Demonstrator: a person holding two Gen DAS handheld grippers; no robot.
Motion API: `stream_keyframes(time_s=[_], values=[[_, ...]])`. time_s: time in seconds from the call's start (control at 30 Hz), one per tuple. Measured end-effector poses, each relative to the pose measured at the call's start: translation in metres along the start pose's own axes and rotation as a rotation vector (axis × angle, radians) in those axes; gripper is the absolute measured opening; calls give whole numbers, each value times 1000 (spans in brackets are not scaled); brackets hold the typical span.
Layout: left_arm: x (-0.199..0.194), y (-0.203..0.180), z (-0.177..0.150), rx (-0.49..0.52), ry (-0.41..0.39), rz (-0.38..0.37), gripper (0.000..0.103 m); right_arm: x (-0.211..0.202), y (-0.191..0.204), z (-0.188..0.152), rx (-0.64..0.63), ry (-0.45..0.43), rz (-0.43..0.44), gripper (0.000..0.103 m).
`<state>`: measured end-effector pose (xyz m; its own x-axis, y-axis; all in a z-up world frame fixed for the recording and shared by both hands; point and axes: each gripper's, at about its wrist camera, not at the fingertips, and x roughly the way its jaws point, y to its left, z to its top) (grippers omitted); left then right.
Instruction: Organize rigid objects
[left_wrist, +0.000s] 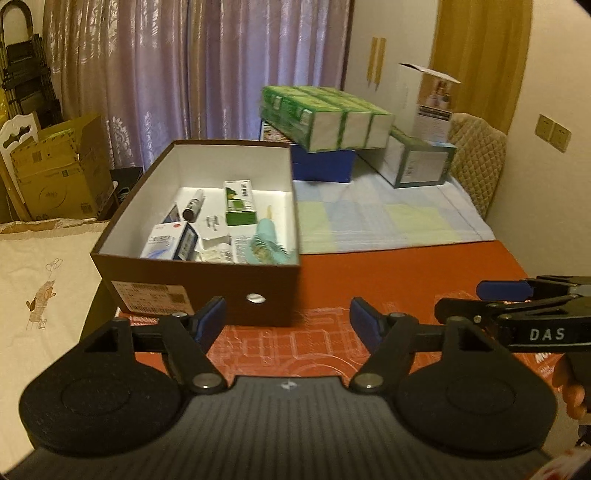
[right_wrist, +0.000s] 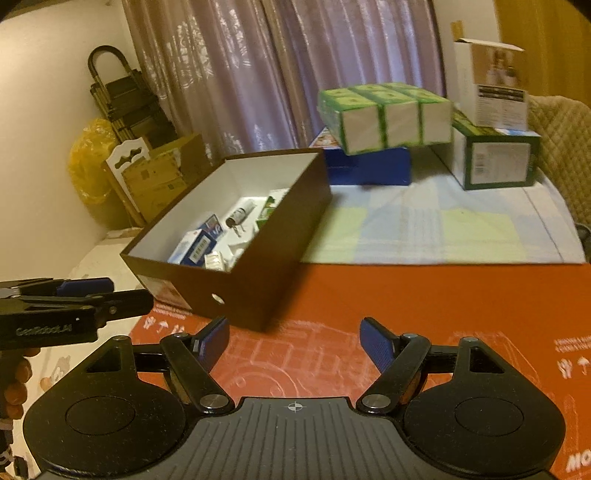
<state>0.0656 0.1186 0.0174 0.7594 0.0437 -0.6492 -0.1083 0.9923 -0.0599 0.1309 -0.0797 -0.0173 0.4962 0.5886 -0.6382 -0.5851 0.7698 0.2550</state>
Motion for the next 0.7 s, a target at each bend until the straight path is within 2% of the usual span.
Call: stream_keyframes(time_s=[0.27, 0.7], values=[[-24, -37, -30, 0, 27, -15, 72, -40, -15, -33, 4, 29, -36, 75], [-43, -73, -65, -31, 88, -55, 72, -90, -36, -72, 44, 58, -92, 75]])
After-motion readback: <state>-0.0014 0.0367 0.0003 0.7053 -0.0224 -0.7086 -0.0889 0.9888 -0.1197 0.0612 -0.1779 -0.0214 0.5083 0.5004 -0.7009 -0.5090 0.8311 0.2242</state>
